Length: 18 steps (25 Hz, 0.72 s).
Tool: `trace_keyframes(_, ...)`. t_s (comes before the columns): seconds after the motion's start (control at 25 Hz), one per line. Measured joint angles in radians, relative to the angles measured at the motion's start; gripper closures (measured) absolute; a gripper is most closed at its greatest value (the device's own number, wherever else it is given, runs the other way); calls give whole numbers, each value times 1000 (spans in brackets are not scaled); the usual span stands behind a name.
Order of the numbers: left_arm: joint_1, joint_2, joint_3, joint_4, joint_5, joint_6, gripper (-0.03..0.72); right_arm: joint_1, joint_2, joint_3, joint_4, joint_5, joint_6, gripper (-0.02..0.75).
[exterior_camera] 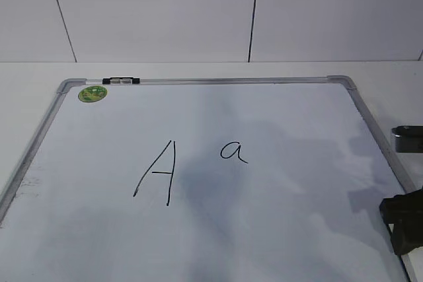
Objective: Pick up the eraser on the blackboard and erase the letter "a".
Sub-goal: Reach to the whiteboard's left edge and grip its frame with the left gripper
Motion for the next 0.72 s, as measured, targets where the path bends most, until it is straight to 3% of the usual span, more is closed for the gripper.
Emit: trace_keyframes(0.72,2,0,0,0,0,0,454,0,-29,-210,-27,228,-2,184)
